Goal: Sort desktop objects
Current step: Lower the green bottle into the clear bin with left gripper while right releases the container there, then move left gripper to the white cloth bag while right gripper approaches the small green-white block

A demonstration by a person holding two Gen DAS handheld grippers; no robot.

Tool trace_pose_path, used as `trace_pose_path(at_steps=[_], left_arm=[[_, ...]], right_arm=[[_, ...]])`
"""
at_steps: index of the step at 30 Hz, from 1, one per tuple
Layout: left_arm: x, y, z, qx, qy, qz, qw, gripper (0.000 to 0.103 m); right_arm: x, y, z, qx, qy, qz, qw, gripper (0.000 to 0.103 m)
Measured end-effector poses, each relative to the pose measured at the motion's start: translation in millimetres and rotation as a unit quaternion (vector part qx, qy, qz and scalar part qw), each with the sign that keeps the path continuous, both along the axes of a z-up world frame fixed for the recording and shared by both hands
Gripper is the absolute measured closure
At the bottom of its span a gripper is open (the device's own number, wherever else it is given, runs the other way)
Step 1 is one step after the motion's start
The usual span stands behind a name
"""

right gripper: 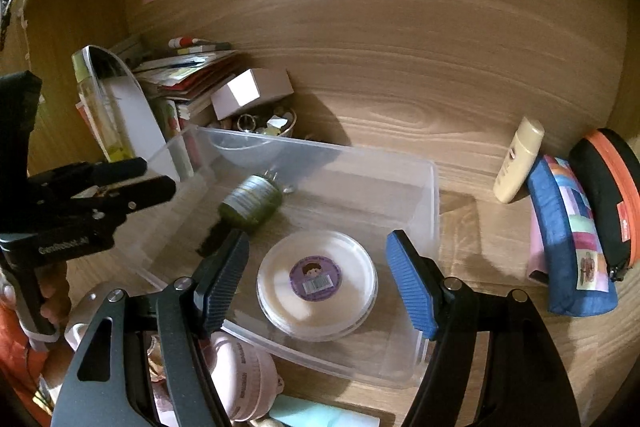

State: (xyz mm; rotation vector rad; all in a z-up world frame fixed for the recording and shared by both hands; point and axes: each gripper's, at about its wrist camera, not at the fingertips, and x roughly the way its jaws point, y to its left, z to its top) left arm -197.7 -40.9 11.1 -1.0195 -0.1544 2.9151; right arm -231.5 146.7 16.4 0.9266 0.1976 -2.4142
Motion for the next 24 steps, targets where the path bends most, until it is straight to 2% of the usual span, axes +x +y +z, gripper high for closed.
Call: trace_pose_path(at_steps=[2,6,8,14,16,21,24], left_arm=[[4,-1,6,0.002,0.007,0.001,1.0,0.027],[18,-3,25,0.006,0.027,0.001,0.9996,0.024],[28,-5,34,0.01,0.036,0.001,0.9993,0.001],[67,-14,48,0.028,0.087,0.012,0.9957,0.0],[77,-16,49,0.028,0.084,0.016,0.996,0.0],[98,-21,45,-0.016,0.061,0.038,0.9973,0.0],[113,-25,38,-0.027,0.052,0.046,0.9972,0.0]], right_arm=[[3,2,5,-0.001,0.003,-0.004,1.0,0.032],[19,9,20,-0.005,0.029,-0.015,0.999,0.021],[31,12,29,-0.005,0.046,-0.017,0.999,0.021],[66,23,47,-0.01,0.079,-0.018,0.997,0.016],[76,27,50,-0.013,0.084,-0.02,0.996,0.015],[100,37,47,-0.008,0.089,-0.027,0.996,0.013],[112,43,41,-0.001,0.088,-0.031,0.996,0.012]])
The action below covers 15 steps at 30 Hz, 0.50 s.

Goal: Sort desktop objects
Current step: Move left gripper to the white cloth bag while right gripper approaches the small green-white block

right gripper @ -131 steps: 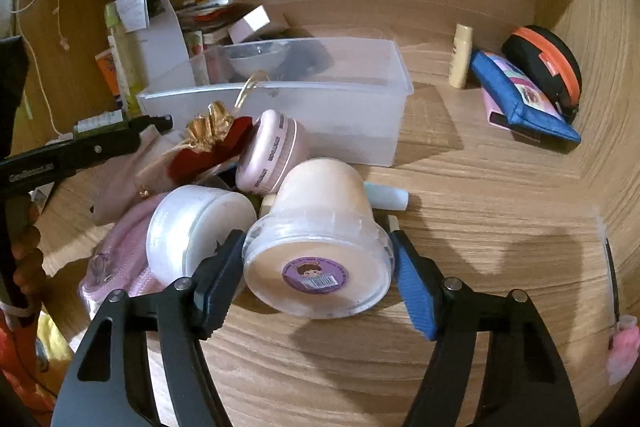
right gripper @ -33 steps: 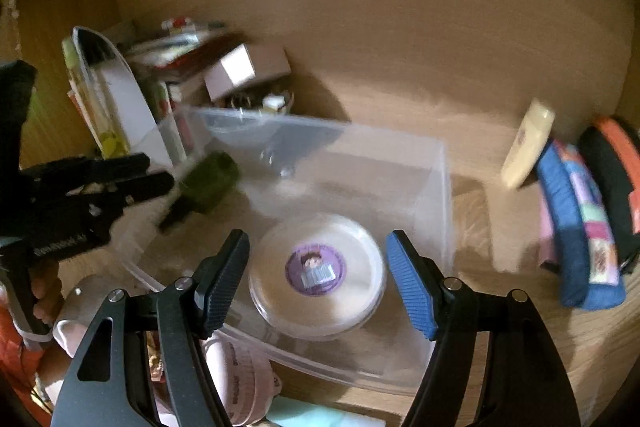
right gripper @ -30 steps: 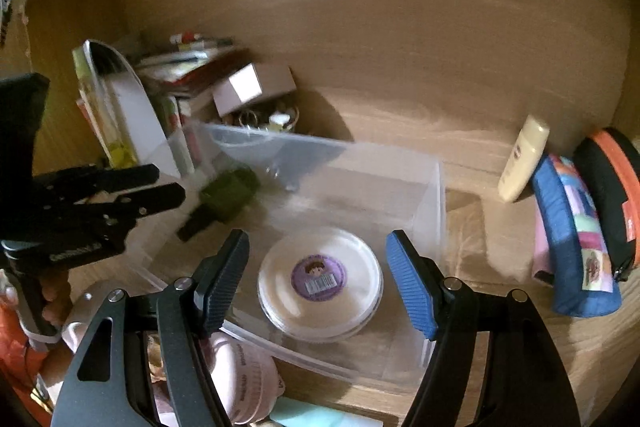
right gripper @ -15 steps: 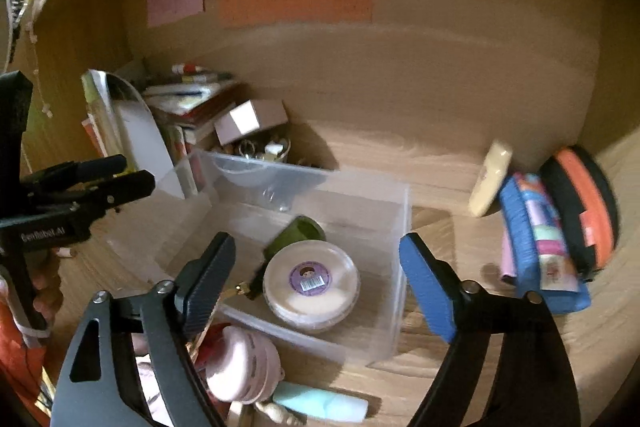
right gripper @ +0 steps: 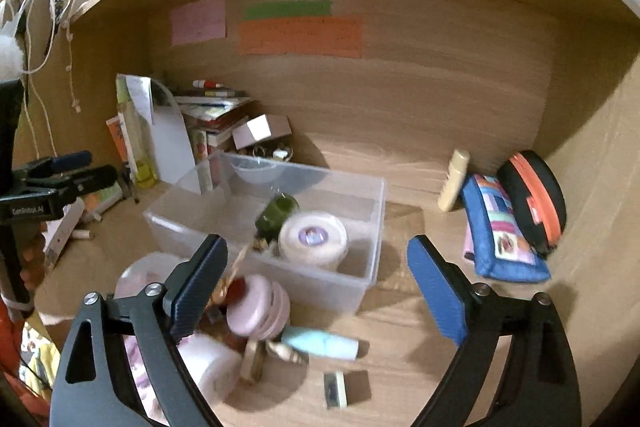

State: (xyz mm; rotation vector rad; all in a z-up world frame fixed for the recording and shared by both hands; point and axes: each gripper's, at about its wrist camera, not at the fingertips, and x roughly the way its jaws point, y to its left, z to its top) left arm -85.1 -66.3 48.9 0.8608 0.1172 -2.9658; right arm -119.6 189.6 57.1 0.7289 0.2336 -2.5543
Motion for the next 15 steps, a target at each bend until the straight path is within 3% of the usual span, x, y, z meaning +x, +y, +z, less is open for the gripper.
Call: trace_pose_path(at_steps=[15], left_arm=[[37,26,-62,-0.032,-0.085,-0.035,0.9952,0.0]], right_arm=[[19,38,-57,0.046,-0.065,-0.049,0.996,0.008]])
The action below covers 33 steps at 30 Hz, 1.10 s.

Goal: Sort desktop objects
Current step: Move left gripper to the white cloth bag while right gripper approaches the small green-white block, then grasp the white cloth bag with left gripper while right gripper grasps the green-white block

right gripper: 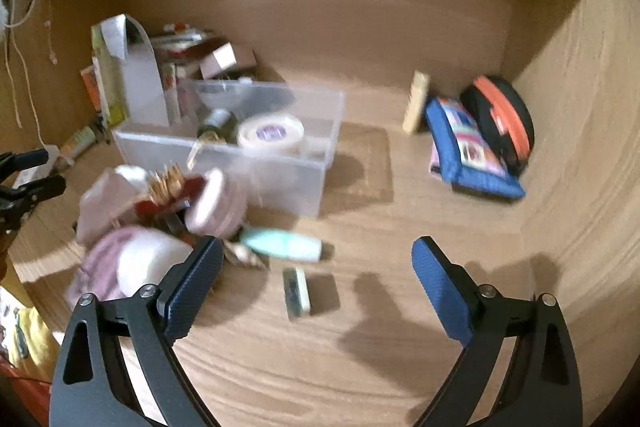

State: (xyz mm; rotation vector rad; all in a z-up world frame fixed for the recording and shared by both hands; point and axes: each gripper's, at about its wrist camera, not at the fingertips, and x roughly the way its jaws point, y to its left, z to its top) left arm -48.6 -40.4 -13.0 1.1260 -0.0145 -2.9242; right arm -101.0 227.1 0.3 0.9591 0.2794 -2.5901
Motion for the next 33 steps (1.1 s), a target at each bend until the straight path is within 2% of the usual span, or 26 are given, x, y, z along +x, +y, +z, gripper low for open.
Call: trace_pose_path(at_steps=[8,12,17,19,21,24,28,32,33], left_arm=[[-20,13,-34,-0.004,-0.06,-0.015,0.9981,0.0],[-33,8,-45,0.014,-0.082,-0.011,0.9964,0.0],[-41,6,-44,0.015,-0.08,-0.012,0.9966,0.0],[-44,6,-41,0.011,-0.074,-0.014,0.9971,0.0],[-49,7,-37,0.011,-0.069,-0.016,0.9974,0.0],[-57,9,-34,0.011,-0.064,-0.025,0.9976,0.0],[-69,16,-35,0.011,-0.066,-0.038,0.997,0.0],[-79,22,-40,0.018,-0.073,-0.052,0.9959,0.001],[-79,22,-41,0.019,-0.07,-0.052,0.996,0.005]], right_arm=[[-3,3,-27,0.01,-0.041,-0.002,0.999,0.008],[-7,3,-37,0.013,-0.057,-0.001,0.998,0.008],[-16,0,-46,0.012,-0.075,0.006,0.997,0.01],[-19,-3,-47,0.01,-0.08,0.014,0.997,0.017],[-22,-7,-50,0.014,-0.087,0.025,0.996,0.036],[-25,-13,-54,0.015,-0.097,0.037,0.994,0.051],[-24,-20,-57,0.02,-0.099,0.05,0.994,0.06],[-24,-21,-55,0.02,-0.096,0.057,0.994,0.078],[-24,-20,-55,0.019,-0.095,0.056,0.994,0.083]])
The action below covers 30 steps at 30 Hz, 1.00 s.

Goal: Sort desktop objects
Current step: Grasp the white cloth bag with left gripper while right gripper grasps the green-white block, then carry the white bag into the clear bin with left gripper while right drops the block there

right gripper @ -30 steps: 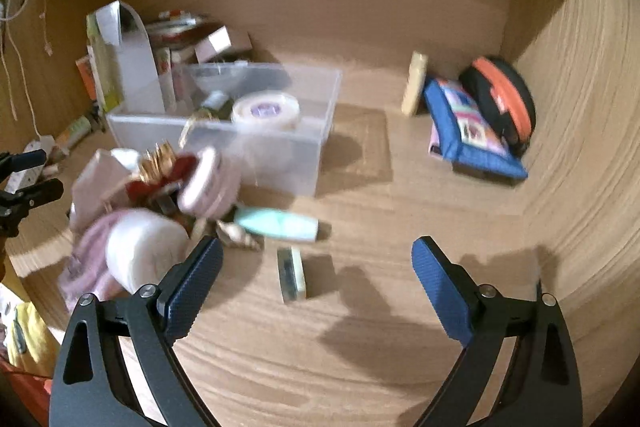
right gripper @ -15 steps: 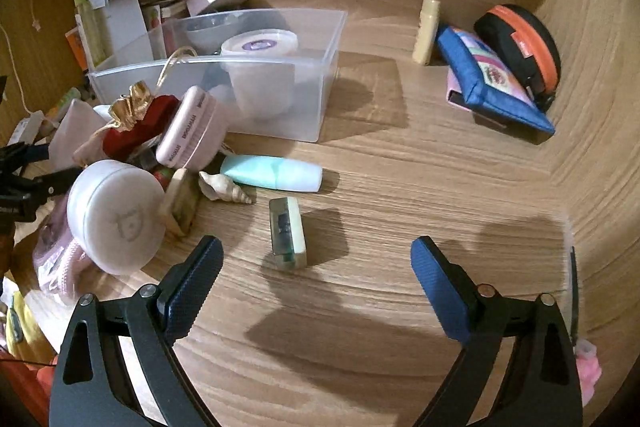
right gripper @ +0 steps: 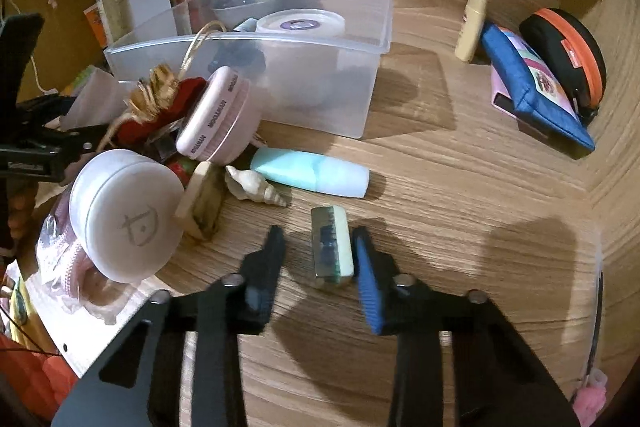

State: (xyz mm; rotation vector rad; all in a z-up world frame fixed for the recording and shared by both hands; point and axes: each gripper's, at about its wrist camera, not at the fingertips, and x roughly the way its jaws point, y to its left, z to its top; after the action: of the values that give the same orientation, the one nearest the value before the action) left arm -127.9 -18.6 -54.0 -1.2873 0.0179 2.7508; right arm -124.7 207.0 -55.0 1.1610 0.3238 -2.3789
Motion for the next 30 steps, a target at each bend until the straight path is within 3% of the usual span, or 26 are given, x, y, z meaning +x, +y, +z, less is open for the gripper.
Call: trace_pose_path(at_steps=[2,4,8,30], left_arm=[[0,-1,0,0.012,-0.005,-0.012,0.9998,0.034],[1,-2,1,0.027,-0.007,-0.021,0.9994,0.045],[10,-2,6,0.026,0.007,-0.032,0.9991,0.055],[48,-24,83,0.068,0.119,-0.02,0.9903,0.06]], right_arm=[[-1,3,0,-0.003,0.0,-0.002,1.0,0.088],[-1,6,1,-0.012,-0.002,-0.004,1.0,0.088],[0,12,8,-0.026,0.009,-0.009,1.0,0.088],[7,23,67,-0.086,0.078,-0.01,0.993,0.088]])
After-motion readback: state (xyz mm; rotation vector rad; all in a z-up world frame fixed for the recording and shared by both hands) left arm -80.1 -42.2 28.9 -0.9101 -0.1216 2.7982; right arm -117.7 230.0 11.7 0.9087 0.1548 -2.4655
